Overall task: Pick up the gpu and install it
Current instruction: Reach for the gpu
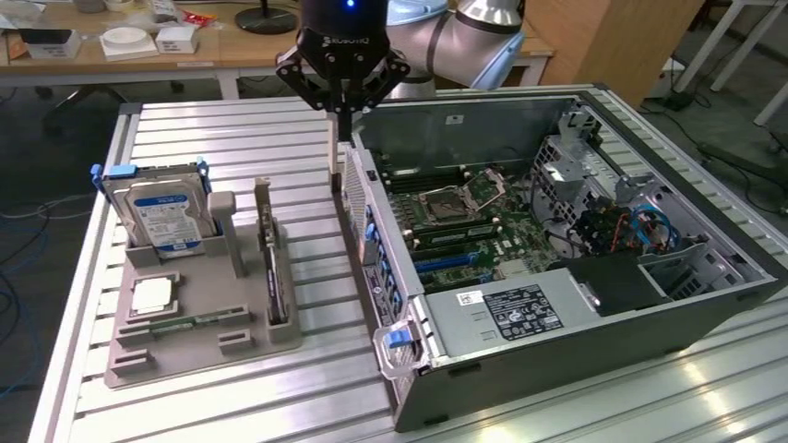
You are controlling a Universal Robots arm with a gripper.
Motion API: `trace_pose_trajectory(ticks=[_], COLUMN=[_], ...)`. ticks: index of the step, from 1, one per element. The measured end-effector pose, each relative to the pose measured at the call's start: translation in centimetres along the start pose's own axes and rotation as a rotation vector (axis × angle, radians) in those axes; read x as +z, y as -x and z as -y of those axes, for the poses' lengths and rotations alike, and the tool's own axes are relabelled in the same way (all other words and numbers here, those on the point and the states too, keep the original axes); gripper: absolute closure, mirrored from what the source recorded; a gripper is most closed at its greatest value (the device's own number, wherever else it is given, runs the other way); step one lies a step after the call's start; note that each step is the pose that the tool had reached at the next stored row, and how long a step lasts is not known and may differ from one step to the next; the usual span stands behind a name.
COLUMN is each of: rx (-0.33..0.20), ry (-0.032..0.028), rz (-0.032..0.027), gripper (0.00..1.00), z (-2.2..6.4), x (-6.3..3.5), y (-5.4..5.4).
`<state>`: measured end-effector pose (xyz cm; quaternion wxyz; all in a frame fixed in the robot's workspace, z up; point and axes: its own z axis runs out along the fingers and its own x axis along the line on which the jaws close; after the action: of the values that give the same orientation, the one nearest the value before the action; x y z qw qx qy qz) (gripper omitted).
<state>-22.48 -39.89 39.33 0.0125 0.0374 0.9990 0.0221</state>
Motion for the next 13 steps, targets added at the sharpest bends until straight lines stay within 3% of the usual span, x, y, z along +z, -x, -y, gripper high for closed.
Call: trace_pose_trajectory(ticks=[13], rx=[0.000], ry=[-0.0001], rz=[-0.0001], gripper=[0.90], z=[0.13], x=[-0.05], y=[-1.7])
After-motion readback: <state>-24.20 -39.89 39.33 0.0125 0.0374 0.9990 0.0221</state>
